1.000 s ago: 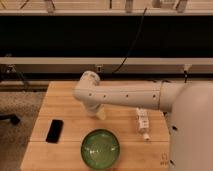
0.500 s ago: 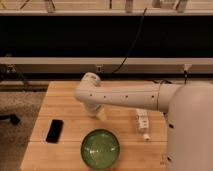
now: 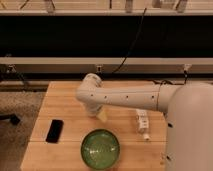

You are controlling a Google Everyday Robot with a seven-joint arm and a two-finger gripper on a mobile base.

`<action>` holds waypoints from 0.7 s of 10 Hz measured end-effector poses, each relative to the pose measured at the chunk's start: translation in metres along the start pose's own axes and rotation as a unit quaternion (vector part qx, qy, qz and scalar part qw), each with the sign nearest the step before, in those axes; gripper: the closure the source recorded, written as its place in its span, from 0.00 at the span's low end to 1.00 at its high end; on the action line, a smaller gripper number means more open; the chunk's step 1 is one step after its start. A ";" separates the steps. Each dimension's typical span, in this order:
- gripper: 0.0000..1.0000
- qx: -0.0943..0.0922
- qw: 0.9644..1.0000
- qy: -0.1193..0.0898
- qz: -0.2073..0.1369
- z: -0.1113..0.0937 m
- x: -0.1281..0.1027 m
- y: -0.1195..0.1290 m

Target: Pick up the ceramic cup

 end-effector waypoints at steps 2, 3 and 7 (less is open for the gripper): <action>0.22 -0.005 1.000 -0.003 0.000 0.007 0.001 0.004; 0.25 -0.004 1.000 -0.004 -0.001 0.007 0.001 0.003; 0.24 -0.007 1.000 -0.008 -0.002 0.010 0.001 0.004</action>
